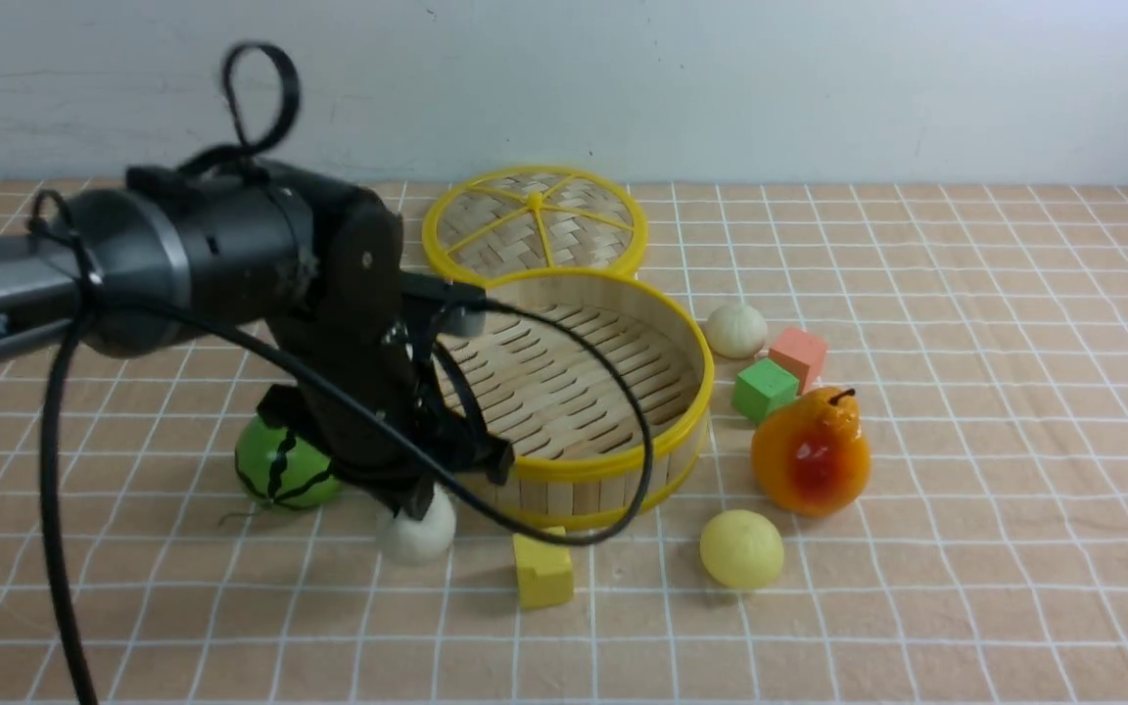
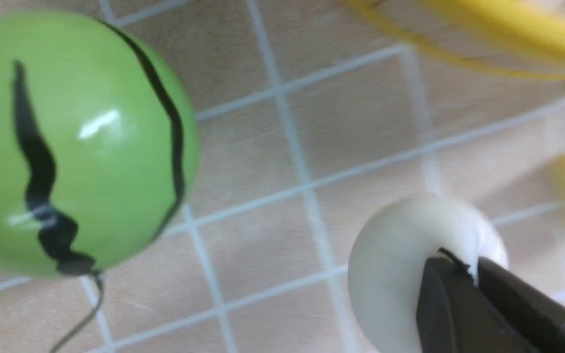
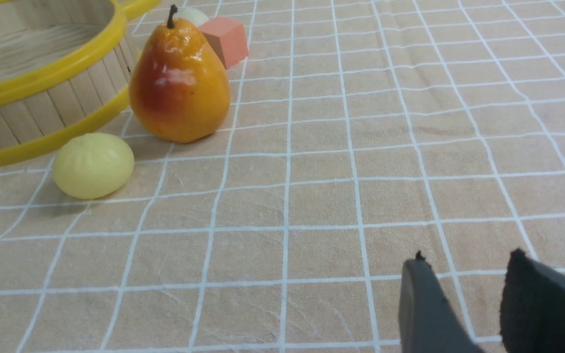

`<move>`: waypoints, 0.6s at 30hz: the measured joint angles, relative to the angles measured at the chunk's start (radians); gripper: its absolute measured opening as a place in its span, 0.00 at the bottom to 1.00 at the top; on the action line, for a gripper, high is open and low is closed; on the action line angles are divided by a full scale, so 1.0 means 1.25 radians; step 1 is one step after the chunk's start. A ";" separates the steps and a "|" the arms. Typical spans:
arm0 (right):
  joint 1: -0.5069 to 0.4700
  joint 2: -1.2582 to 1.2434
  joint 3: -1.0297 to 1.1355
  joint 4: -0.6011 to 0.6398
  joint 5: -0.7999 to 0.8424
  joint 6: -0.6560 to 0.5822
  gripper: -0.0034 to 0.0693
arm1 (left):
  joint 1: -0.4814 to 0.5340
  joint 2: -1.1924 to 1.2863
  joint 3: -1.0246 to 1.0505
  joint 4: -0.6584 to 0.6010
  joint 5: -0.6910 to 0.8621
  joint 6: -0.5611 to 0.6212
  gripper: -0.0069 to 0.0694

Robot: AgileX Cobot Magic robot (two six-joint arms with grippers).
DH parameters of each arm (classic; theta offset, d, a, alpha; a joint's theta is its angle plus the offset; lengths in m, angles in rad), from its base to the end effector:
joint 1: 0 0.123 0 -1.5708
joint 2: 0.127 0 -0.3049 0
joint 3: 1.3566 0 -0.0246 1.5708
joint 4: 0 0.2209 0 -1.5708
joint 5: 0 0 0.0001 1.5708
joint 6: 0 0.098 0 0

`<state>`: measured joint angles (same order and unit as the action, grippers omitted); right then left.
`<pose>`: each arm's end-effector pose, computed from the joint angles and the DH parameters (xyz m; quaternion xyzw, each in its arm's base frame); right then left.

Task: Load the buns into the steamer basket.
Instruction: Use the left arm to put the steamed stuffed bun into the steamer

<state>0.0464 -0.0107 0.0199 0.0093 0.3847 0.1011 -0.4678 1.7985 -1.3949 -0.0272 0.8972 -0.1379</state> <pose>0.0088 0.0008 0.1704 0.0245 0.8064 0.0475 0.5889 0.3183 -0.1631 0.2717 0.1552 0.9717 -0.0644 0.1660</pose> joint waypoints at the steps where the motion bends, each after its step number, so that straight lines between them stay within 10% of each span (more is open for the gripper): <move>1: 0.000 0.000 0.000 0.000 0.000 0.000 0.38 | 0.000 -0.013 -0.019 -0.026 -0.008 0.018 0.08; 12: 0.000 0.000 0.000 0.000 0.000 0.000 0.38 | 0.000 0.123 -0.143 -0.182 -0.170 0.206 0.11; 18: 0.000 0.000 0.000 0.000 0.000 0.000 0.38 | 0.000 0.194 -0.178 -0.169 -0.147 0.230 0.40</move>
<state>0.0464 -0.0107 0.0199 0.0093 0.3847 0.1011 -0.4678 2.0403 -1.6174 -0.2388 0.7140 0.1494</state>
